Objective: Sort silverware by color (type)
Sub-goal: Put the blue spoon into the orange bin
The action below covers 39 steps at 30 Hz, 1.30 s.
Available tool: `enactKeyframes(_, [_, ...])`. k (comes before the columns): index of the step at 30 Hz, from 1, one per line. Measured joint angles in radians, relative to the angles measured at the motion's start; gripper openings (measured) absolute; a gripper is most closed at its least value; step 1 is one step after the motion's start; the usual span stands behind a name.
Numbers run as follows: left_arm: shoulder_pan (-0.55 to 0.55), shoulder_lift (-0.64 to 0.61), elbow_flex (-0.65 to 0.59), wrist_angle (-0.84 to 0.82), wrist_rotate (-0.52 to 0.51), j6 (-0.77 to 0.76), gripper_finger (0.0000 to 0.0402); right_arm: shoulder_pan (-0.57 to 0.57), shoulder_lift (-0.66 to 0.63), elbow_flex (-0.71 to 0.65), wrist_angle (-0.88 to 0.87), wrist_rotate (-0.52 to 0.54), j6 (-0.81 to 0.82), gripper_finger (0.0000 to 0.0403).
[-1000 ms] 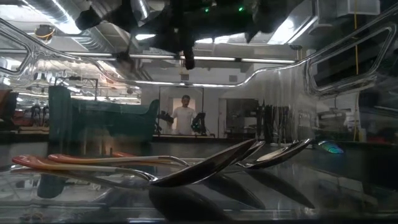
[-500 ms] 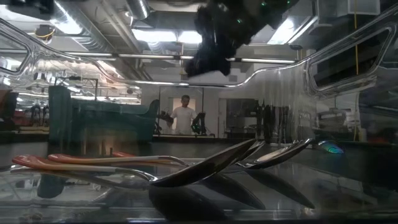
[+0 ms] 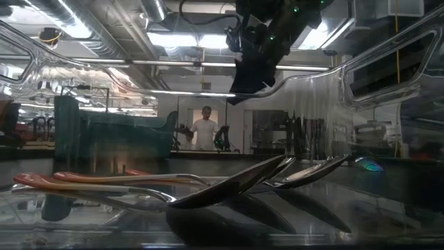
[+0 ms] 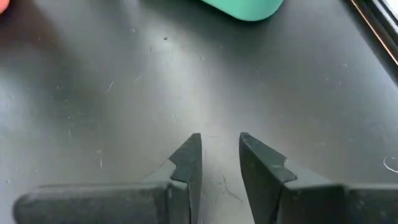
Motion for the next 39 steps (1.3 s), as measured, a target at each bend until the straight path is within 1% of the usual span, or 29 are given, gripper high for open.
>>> enactKeyframes(3, [-0.016,0.047,0.000,-0.018,0.000,-0.034,0.0002,0.000,0.000,0.000,-0.002,0.000,0.000,0.0094])
enactKeyframes(11, [-0.025,0.147,0.000,-0.060,0.032,-0.037,0.0003,0.000,0.000,0.000,-0.006,0.000,0.002,0.0094])
enactKeyframes(16, [-0.025,0.184,0.000,-0.089,0.033,-0.034,0.0003,0.000,0.000,0.000,-0.006,0.000,0.001,0.0094])
enactKeyframes(29, [-0.025,0.192,0.000,-0.100,0.016,-0.031,0.0005,0.000,0.000,0.000,-0.006,0.000,0.001,0.0094])
enactKeyframes(39, [-0.025,0.192,0.000,-0.105,0.016,-0.031,0.0050,0.000,0.000,0.000,-0.006,0.000,0.001,0.0094])
